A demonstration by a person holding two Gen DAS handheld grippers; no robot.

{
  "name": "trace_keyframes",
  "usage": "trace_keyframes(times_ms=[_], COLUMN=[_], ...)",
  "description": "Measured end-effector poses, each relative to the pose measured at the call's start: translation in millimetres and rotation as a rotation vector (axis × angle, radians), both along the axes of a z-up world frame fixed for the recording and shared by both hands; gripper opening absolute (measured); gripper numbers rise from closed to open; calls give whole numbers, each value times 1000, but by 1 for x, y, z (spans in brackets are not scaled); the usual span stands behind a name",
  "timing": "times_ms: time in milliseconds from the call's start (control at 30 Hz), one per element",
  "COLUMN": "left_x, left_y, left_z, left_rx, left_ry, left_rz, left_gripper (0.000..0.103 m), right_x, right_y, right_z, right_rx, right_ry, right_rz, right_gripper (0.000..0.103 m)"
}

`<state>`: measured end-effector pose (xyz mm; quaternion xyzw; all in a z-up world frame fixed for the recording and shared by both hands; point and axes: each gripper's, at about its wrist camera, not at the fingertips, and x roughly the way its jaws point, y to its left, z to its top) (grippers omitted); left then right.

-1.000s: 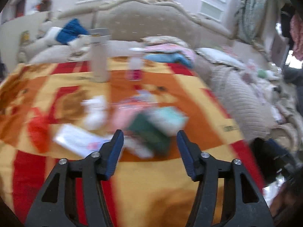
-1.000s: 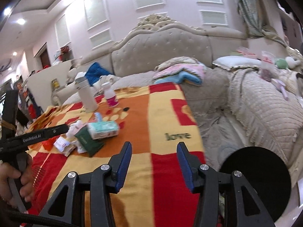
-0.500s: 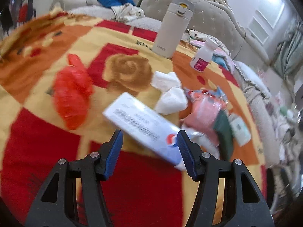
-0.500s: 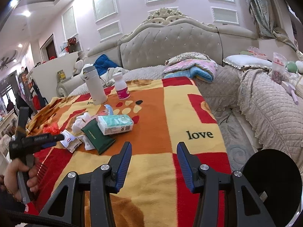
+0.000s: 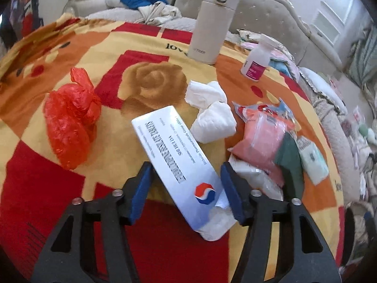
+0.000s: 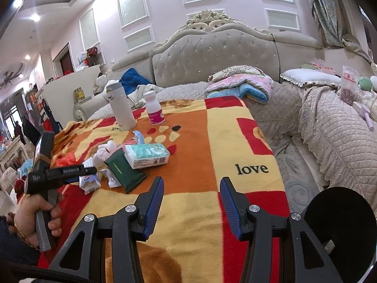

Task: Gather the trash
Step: 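Grasp the white Levamlodipine box with the left gripper while the right grasps the mint tissue pack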

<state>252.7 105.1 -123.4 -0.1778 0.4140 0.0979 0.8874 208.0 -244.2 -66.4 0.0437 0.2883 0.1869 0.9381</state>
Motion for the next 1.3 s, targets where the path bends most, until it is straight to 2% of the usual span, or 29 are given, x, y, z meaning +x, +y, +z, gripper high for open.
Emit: trace_keyframes(times_ms=[100, 167, 300, 333, 367, 433, 533, 767, 833, 933, 1000, 1033, 1067, 1133, 1300], left_x=[-17, -28, -50, -53, -56, -58, -60, -58, -58, -57, -56, -55, -54, -53, -47], left_y=[1, 2, -4, -6, -8, -7, -2, 11, 9, 7, 7, 7, 8, 8, 1], left_z=[2, 3, 7, 5, 4, 1, -3, -8, -7, -7, -7, -7, -7, -6, -5], left_rx=[16, 6, 17, 42, 63, 57, 22, -69, -55, -36, -39, -40, -42, -44, -48], left_ry=[-3, -10, -26, -34, -45, -74, -96, -86, -84, -77, -72, -68, -65, -60, -37], left_rz=[-43, -89, -197, -214, -224, -236, -227, -191, -188, -183, -177, -176, -174, -166, -148], left_gripper=[52, 42, 39, 39, 39, 40, 43, 62, 64, 69, 69, 69, 69, 69, 69], right_x=[1, 3, 16, 19, 27, 37, 54, 106, 118, 128, 132, 131, 131, 130, 108], right_y=[7, 18, 47, 52, 62, 75, 87, 112, 121, 130, 134, 134, 133, 130, 115], right_z=[2, 1, -6, -7, -9, -12, -14, -29, -33, -34, -35, -37, -38, -39, -24], right_rx=[29, 48, 85, 90, 90, 99, 173, 221, 203, 175, 138, 122, 105, 112, 109], right_ry=[-2, 2, 40, 45, 58, 69, 104, 243, 285, 300, 299, 294, 298, 288, 218], right_rz=[37, 80, 179, 184, 174, 140, 122, 8, -12, -31, -45, -55, -61, -47, 38], right_gripper=[47, 47, 48, 50, 52, 72, 75, 79, 79, 79, 75, 60, 59, 50, 45])
